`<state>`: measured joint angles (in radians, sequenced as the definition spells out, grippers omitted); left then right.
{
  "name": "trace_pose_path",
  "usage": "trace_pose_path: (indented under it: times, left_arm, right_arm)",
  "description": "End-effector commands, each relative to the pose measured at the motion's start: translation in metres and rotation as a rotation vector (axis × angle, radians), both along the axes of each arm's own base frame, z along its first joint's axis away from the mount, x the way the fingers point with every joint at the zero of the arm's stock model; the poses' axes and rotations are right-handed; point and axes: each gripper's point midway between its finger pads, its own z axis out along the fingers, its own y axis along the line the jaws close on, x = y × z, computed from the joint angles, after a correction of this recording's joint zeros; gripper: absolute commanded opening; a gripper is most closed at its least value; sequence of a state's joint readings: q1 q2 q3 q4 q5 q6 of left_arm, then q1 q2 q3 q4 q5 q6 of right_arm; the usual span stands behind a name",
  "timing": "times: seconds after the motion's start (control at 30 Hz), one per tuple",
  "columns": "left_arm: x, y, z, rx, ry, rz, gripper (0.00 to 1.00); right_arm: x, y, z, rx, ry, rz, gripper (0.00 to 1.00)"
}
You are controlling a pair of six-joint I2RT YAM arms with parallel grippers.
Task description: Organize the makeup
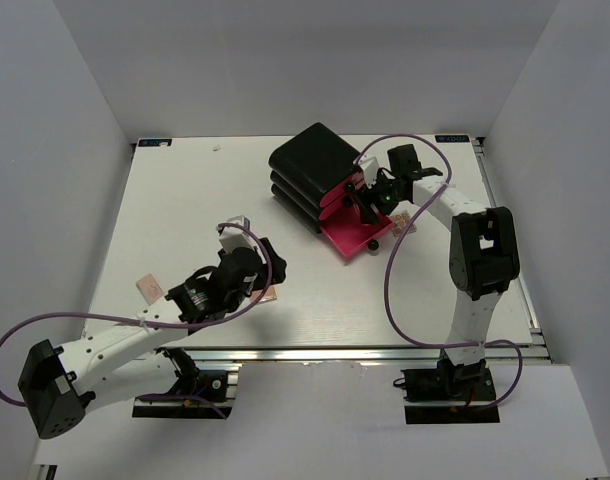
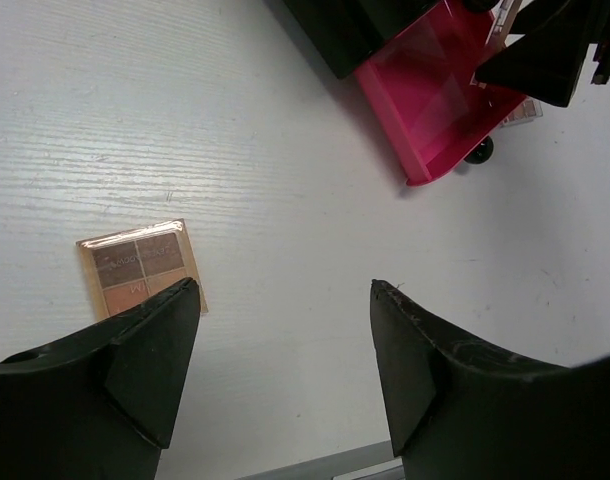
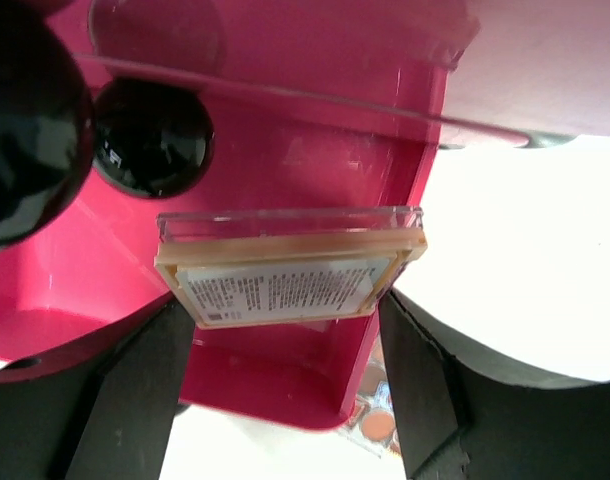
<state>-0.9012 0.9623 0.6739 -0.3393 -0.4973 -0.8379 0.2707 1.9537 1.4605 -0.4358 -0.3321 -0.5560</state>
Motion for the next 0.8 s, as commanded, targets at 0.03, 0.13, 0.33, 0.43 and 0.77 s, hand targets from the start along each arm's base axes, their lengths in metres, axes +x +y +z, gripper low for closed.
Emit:
trace_pose_path:
  times: [0.03, 0.13, 0.33, 0.43, 0.77]
  left_arm:
    - [0.0, 0.005, -0.008, 0.021, 0.013, 0.02, 0.83]
    - [0.0, 0.007, -0.015, 0.041, 0.026, 0.03, 0.89]
    - [-0.001, 0.007, -0.034, 0.106, 0.091, 0.035, 0.93]
    - [-0.003, 0.007, -0.043, 0.121, 0.124, 0.039, 0.94]
    - [-0.007, 0.002, -0.066, 0.15, 0.196, 0.032, 0.94]
  right_arm:
    - [-0.011, -0.001, 0.009, -0.031, 0.026, 0.024, 0.21]
    - [-0.011, 0.003, 0.006, -0.027, 0.027, 0.025, 0.38]
    - [-0.013, 0.006, 0.01, -0.001, 0.032, 0.025, 0.52]
    - [-0.017, 0.006, 0.016, 0.01, 0.027, 0.032, 0.58]
    - [-0.035, 0.005, 0.026, 0.034, 0.036, 0.039, 0.69]
